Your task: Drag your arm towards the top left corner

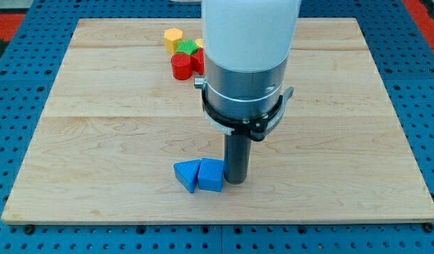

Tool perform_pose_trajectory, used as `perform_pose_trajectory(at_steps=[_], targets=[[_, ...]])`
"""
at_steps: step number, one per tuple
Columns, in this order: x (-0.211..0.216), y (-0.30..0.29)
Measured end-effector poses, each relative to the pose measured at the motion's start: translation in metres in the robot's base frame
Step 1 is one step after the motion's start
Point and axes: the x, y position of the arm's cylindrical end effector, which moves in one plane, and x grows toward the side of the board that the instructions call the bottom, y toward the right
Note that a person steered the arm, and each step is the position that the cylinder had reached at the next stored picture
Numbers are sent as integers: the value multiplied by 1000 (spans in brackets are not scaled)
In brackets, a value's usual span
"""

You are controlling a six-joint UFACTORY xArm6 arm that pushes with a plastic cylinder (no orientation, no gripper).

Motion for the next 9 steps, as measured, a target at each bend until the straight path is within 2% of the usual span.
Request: perform_pose_trajectory(at_steps=[2,4,5,6,7,8,9], targets=[[12,50],[10,51],[-3,88],[-44,119],[-104,128],[-148,127],[-161,84]])
